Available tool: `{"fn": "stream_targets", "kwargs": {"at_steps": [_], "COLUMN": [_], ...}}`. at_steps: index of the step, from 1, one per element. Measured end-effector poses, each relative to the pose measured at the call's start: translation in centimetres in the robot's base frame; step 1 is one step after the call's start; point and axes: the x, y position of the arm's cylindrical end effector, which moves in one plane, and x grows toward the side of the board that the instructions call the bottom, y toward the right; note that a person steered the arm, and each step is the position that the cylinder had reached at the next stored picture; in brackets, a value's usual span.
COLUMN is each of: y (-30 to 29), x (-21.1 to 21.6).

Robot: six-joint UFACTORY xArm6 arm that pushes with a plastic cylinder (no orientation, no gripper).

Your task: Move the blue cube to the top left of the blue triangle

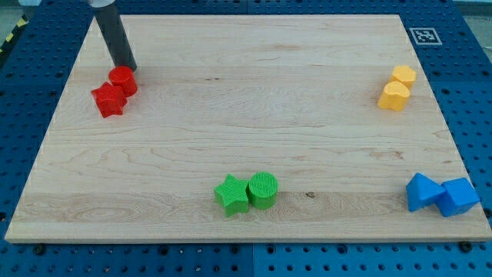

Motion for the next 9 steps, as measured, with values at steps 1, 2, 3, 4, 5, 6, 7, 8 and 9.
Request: {"fn": "stream_targets", "kwargs": {"at_steps": [1,2,3,4,5,6,7,8,9], "y": [0.0,2.0,9.7,10.6,11.2,17.4,19.5,19.6,19.6], "x": [0.0,-1.1,-2.2,-2.2,-2.2,-1.4,-0.5,-0.5,-0.5]}}
